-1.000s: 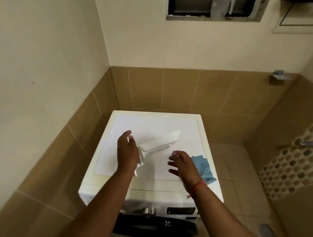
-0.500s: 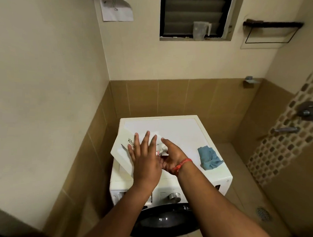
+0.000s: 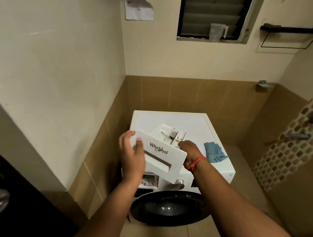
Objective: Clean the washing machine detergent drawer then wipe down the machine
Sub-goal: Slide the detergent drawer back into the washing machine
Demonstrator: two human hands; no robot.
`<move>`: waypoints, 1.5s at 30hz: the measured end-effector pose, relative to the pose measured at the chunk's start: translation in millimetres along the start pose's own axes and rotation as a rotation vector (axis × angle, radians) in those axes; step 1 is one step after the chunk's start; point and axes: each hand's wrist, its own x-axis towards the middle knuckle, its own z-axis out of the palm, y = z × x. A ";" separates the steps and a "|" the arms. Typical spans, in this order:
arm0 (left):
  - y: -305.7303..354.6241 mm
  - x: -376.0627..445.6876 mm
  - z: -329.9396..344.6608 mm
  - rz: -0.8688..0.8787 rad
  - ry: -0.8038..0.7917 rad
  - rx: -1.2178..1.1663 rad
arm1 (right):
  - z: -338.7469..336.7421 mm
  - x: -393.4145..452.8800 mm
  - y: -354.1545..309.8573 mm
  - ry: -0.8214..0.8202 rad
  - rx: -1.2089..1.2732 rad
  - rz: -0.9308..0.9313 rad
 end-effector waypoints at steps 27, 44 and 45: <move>-99.5 -118.7 -100.7 -0.795 -0.251 0.106 | 26.4 -82.0 154.8 -0.376 0.004 0.063; -175.5 -110.6 -151.7 -0.880 -0.611 0.237 | 87.7 -105.4 232.7 -0.194 -0.045 0.181; -178.1 -110.7 -151.0 -0.880 -0.618 0.244 | 87.4 -103.2 235.9 -0.197 -0.054 0.188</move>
